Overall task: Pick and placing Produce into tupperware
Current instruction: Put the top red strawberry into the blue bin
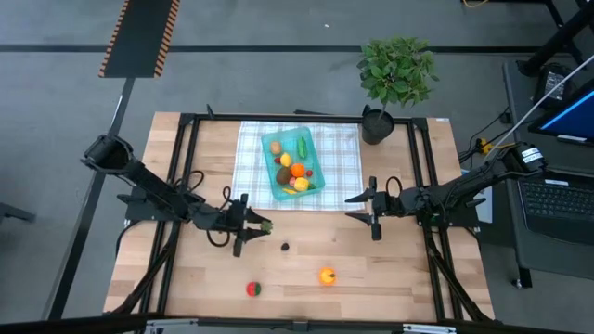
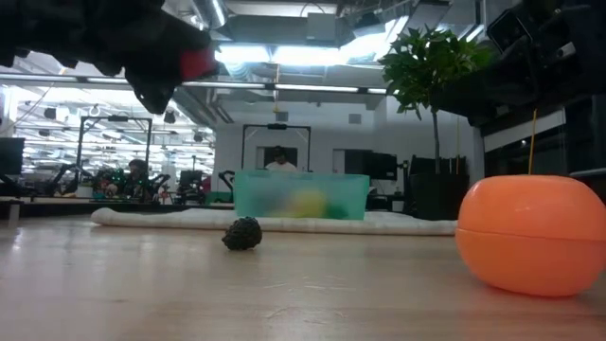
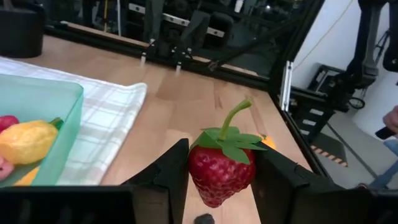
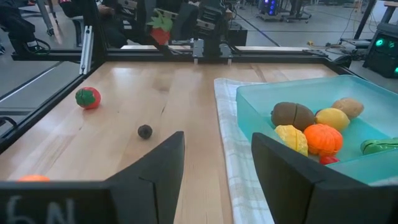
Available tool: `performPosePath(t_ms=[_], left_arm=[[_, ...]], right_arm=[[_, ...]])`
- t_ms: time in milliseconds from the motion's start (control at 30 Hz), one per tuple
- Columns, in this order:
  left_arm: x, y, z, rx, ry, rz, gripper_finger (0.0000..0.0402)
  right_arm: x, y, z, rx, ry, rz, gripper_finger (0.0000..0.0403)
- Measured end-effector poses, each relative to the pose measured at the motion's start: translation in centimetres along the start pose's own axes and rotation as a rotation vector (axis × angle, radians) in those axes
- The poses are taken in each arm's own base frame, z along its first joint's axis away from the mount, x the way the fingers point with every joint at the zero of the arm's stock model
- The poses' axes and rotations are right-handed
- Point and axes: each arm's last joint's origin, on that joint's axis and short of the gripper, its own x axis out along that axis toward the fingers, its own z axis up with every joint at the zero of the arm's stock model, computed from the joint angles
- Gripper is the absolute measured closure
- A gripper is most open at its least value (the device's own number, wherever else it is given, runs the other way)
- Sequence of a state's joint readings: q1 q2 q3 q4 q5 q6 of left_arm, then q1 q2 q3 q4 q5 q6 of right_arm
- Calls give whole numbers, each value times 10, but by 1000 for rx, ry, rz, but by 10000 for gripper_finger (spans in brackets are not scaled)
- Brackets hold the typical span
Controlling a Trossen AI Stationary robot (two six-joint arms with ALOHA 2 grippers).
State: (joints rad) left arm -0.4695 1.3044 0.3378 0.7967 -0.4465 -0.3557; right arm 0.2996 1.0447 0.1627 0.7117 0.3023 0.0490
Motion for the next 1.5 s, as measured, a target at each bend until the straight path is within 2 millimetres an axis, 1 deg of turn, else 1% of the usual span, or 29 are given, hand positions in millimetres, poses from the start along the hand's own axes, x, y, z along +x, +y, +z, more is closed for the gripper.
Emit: performPosePath(t_ms=[267,367,467,633,833,1233,1400,1500], left_arm=[[1,2,1,-3,-11,19,269],[0,5,2,-2,-48,125,265],[1,10,4,-3,-84,231,265],[4,22,8,-8,-123,355,270],[7,35,12,21,-137,433,270],[12,59,18,6,-134,519,271],[14,77,23,-8,-144,582,270],[16,91,26,-20,-129,570,271]], right_arm=[[0,0,0,1,0,0,214],[0,-1,0,3,-1,-18,214],[0,-2,0,32,-5,-77,214],[0,-4,0,63,-11,-144,214],[-1,-8,0,81,-23,-261,214],[-1,-8,0,76,-23,-265,214],[-1,-8,0,74,-23,-265,214],[-1,-8,0,74,-23,-265,214]])
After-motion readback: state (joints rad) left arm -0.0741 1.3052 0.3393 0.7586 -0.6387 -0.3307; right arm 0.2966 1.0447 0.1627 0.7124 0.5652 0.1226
